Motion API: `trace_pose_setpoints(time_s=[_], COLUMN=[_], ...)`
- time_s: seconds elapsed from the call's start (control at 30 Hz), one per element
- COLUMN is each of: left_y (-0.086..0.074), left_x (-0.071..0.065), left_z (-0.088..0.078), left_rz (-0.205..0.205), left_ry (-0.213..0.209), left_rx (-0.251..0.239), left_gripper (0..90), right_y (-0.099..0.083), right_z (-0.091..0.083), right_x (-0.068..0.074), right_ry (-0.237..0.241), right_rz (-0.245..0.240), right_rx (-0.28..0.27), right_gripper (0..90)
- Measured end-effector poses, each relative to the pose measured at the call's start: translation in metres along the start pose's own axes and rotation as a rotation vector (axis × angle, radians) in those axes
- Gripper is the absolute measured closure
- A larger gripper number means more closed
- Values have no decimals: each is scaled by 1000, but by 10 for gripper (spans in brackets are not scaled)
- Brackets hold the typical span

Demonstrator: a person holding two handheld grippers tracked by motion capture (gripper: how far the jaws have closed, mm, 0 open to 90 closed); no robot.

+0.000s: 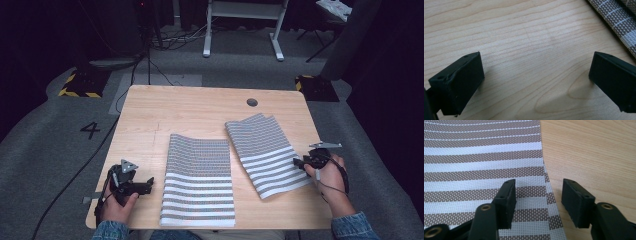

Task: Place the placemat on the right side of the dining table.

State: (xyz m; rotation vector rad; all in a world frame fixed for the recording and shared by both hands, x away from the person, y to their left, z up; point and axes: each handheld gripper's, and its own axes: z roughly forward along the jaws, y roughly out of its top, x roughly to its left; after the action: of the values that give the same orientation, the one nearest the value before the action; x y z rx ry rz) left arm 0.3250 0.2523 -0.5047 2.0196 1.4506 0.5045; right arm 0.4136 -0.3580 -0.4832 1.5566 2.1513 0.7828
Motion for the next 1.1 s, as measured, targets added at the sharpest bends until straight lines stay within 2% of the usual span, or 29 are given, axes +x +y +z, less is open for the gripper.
trace_pose_setpoints(time_s=[0.03, 0.17, 0.2, 0.23, 0.27, 0.3, 0.4, 0.6, 0.7, 0.77, 0.83, 0.87, 0.97, 1.1], left_y=[0, 0, 0, 0, 0, 0, 0, 0, 0, 0, 0, 0, 0, 0], left_x=[0, 0, 0, 0, 0, 0, 0, 0, 0, 0, 0, 0, 0, 0], left_z=[0, 0, 0, 0, 0, 0, 0, 0, 0, 0, 0, 0, 0, 0], left_rz=[1, 0, 2, 2, 0, 1, 0, 1, 0, 1, 1, 1, 0, 0], left_ry=[1, 0, -1, -1, -2, 0, 0, 1, -3, 0, 3, 1, 2, 2], left_rx=[1, 0, 1, 1, -1, 0, 0, 3, 2, 3, 4, 3, 2, 2], left_gripper=[0, 0, 0, 0, 0, 0, 0, 0, 0, 0, 0, 0, 0, 0], right_y=[0, 2, 3, 3, 4, 4, 4, -1, -6, -9, -14, -14, -17, -23], right_z=[0, -1, -1, -1, -2, -2, -2, -11, -14, -16, -15, -15, -15, -22], right_x=[0, 5, 8, 8, 8, 6, 2, -13, -21, -25, -26, -26, -28, -30], right_ry=[0, 8, -6, -6, -9, 6, 22, -43, -45, -42, -57, -57, -86, -75], right_rz=[0, -16, -33, -33, -31, -5, 17, 25, 45, 52, 27, 27, -9, 37], right_rx=[0, 16, 15, 15, 13, 9, 1, -8, -4, -12, -15, -15, -29, -45], right_gripper=[537, 661, 752, 752, 795, 824, 837, 852, 834, 779, 682, 682, 570, 513])
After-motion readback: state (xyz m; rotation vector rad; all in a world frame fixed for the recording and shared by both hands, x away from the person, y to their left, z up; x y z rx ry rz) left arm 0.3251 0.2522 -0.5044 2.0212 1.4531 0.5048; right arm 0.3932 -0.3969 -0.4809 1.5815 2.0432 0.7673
